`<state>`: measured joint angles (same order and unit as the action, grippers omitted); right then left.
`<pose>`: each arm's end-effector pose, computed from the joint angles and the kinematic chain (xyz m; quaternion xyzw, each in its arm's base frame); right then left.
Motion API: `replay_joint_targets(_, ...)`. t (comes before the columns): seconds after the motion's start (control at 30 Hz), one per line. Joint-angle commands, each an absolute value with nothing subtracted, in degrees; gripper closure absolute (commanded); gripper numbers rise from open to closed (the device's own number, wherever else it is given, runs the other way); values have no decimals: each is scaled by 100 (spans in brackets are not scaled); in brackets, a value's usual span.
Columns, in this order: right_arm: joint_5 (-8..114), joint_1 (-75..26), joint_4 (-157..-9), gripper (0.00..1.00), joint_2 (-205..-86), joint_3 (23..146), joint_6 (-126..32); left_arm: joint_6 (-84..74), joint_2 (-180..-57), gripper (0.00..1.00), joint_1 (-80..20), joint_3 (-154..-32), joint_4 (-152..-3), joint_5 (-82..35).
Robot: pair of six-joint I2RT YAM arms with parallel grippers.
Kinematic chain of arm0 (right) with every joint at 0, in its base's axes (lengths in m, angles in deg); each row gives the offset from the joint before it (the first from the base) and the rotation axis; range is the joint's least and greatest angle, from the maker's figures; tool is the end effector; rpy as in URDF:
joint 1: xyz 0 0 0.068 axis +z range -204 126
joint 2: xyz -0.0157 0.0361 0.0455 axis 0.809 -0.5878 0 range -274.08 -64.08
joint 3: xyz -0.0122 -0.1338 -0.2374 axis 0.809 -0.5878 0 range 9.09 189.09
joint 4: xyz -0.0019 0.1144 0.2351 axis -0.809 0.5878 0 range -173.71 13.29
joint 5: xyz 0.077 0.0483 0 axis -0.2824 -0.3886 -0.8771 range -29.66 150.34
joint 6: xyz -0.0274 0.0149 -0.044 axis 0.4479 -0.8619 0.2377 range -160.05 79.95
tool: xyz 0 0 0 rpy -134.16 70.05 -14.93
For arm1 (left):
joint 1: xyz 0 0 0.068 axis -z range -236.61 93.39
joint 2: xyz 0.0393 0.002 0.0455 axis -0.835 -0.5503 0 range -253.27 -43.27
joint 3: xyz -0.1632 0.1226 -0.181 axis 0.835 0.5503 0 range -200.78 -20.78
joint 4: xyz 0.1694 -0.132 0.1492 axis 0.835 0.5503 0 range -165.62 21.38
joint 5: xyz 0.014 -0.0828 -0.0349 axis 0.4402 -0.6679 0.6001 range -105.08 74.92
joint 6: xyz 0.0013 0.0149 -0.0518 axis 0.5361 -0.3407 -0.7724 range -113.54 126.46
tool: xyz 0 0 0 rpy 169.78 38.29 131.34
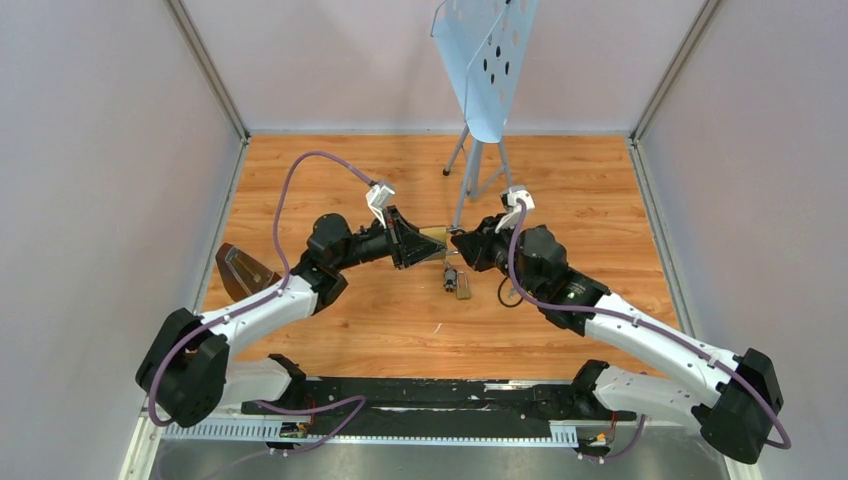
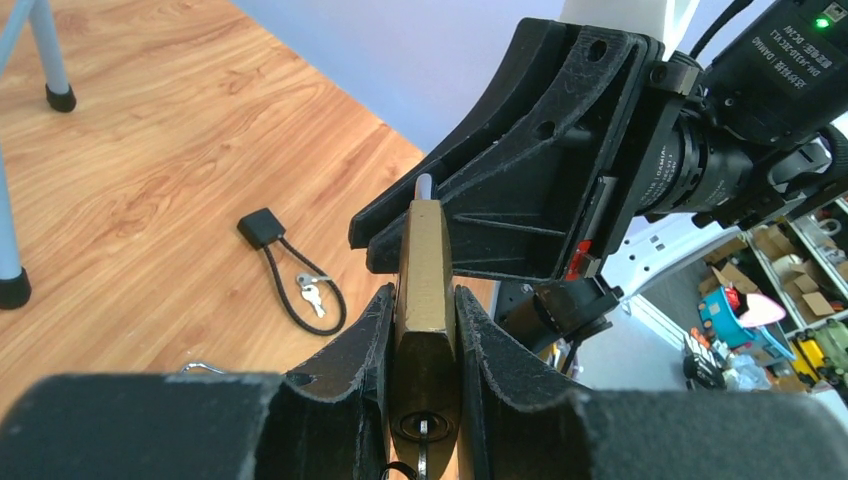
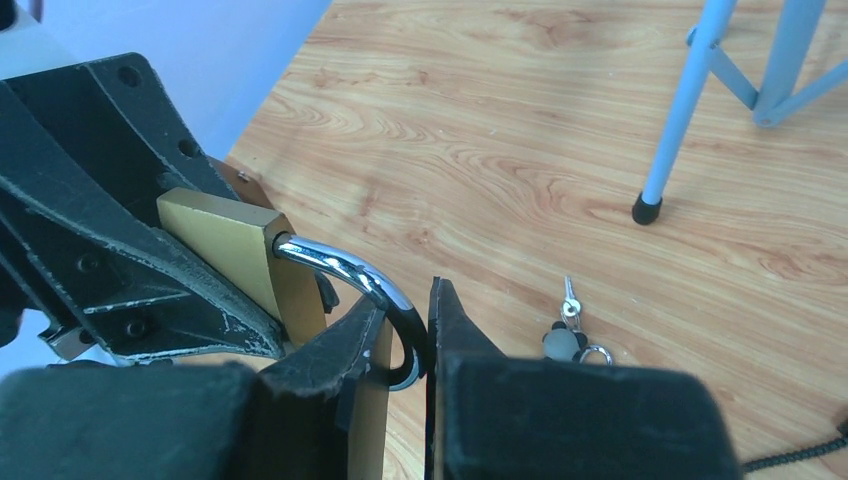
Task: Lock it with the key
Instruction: Lock the lock.
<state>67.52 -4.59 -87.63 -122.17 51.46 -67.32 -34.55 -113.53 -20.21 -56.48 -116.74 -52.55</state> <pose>0.1592 0.1790 0.3066 -0.1099 0.7676 0.3524 0.5239 0.2030 -0.1766 0.2842 0.2143 0.6393 -0.6088 0.4180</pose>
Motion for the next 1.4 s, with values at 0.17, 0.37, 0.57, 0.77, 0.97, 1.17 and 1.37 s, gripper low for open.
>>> replay_joint_targets(0.17,5974,411,-9293,98,-11857,5601,-7111,-2976,-10973,100,-1151,-6024,-10732,-5389)
replay_joint_targets(0.37,6472,-30,-8791,71,-10938,5085,-7112,-3084,-10081,100,-1425,-5768,-10499,-5002)
replay_joint_targets(0.57,5929,-456,-8523,42,-10242,4975,-7075,-3429,-9579,100,-1451,-5623,-10530,-4582)
replay_joint_targets(0.77,6180,-469,-8734,22,-10133,4856,-7990,-4547,-9421,100,-1451,-5255,-11437,-3881)
replay_joint_targets(0.97,6314,-468,-9606,24,-10517,4589,-9073,-5752,-9251,100,-1451,-5081,-11643,-3113)
replay_joint_targets(1.17,6353,-466,-9705,27,-11235,4899,-9195,-6793,-9290,100,-1451,-4677,-12429,-2726)
replay_joint_targets(1.37,6133,-469,-10104,42,-11763,5058,-9455,-7193,-9539,100,-1451,-4555,-12885,-2784)
